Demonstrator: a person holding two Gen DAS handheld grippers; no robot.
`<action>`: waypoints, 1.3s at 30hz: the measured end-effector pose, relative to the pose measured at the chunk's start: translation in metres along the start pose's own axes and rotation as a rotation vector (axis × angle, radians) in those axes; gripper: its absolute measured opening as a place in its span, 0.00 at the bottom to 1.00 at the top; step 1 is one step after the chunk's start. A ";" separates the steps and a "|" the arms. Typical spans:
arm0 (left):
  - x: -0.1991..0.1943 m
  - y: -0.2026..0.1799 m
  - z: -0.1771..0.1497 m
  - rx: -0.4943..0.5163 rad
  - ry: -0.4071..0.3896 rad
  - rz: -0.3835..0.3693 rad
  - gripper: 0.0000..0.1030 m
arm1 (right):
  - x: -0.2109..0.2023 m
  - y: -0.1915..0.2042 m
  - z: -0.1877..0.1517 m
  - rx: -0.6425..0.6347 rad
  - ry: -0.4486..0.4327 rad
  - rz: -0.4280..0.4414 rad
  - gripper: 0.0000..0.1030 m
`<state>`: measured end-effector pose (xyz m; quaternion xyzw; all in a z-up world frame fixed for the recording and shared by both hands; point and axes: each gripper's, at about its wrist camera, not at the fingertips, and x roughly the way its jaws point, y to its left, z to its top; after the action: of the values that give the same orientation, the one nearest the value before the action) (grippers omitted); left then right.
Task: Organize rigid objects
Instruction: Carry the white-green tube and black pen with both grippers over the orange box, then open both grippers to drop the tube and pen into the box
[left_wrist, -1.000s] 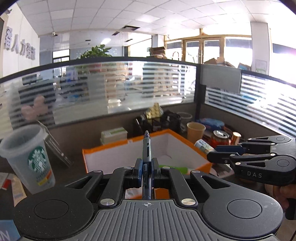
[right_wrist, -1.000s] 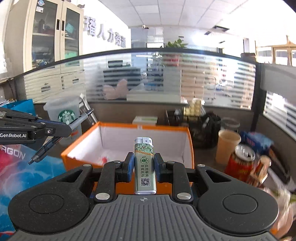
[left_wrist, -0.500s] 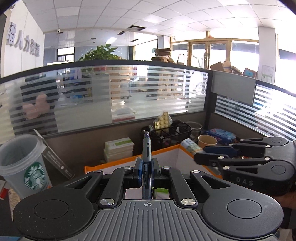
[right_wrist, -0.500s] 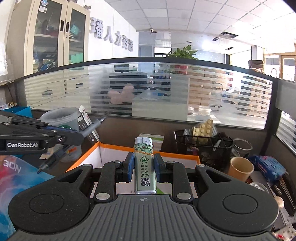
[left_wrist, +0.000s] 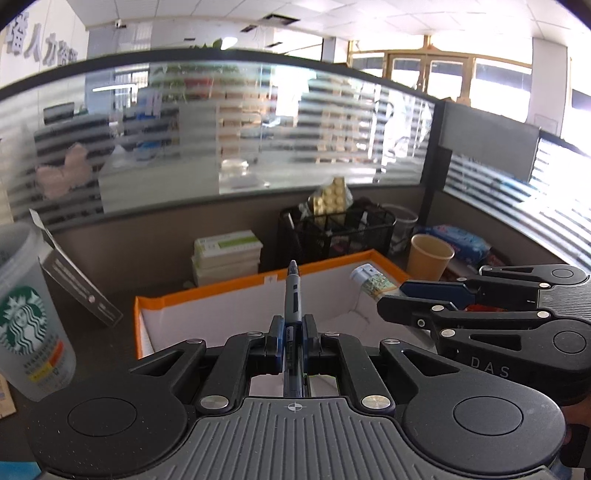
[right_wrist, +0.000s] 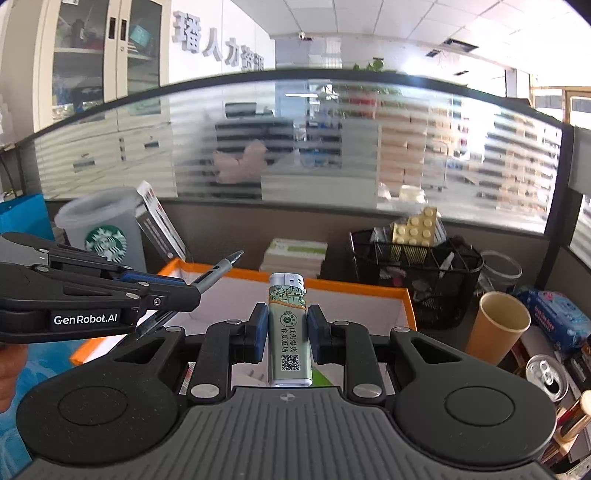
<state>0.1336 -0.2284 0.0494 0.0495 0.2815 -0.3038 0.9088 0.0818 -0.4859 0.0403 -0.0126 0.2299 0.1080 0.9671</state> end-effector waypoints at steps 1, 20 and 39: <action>0.003 0.000 0.000 -0.002 0.007 -0.002 0.07 | 0.003 -0.002 -0.002 0.003 0.008 -0.001 0.21; 0.061 -0.010 -0.023 -0.011 0.154 0.019 0.07 | 0.057 -0.020 -0.033 -0.008 0.178 -0.045 0.21; 0.070 -0.017 -0.030 0.002 0.205 0.045 0.07 | 0.078 -0.016 -0.041 -0.063 0.283 -0.067 0.21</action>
<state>0.1551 -0.2709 -0.0126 0.0876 0.3716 -0.2772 0.8817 0.1352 -0.4888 -0.0319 -0.0658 0.3597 0.0798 0.9273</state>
